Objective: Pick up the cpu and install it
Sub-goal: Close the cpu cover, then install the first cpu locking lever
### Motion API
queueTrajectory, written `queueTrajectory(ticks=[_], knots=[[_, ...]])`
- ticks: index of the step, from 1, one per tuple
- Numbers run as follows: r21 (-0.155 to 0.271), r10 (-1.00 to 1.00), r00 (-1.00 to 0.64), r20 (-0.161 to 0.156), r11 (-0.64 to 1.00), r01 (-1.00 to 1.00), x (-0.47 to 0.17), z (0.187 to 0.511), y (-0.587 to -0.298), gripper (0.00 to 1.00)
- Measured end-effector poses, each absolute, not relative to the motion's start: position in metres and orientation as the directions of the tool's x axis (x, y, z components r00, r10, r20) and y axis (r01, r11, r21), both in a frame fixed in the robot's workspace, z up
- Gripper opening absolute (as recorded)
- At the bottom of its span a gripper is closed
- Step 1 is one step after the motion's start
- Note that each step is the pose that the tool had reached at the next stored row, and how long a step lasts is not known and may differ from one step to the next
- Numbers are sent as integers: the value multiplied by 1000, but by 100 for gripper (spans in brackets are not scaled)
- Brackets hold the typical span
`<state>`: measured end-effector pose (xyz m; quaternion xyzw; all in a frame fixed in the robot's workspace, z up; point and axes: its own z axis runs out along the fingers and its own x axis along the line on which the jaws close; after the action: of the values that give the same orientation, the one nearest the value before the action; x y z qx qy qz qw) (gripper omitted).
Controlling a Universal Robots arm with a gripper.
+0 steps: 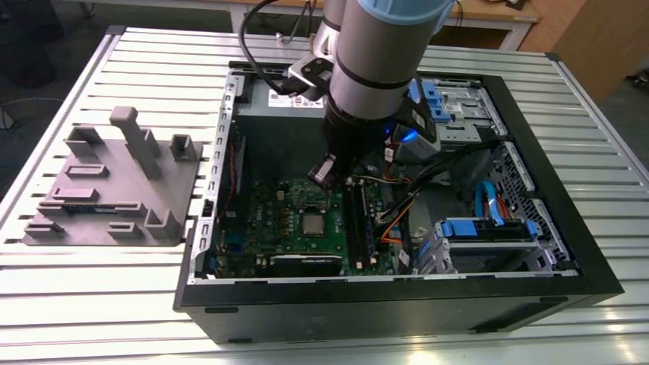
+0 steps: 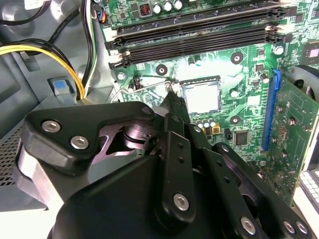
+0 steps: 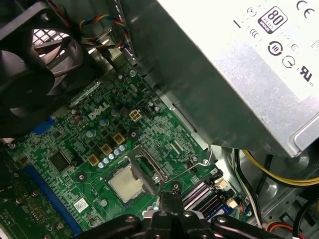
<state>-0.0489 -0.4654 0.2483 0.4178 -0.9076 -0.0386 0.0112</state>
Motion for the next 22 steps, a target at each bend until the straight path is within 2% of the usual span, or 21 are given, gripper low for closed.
queueTrajectory(ticks=[22], knots=[[79,-762,-648,-12,645,-760,-54,248,-468,10]])
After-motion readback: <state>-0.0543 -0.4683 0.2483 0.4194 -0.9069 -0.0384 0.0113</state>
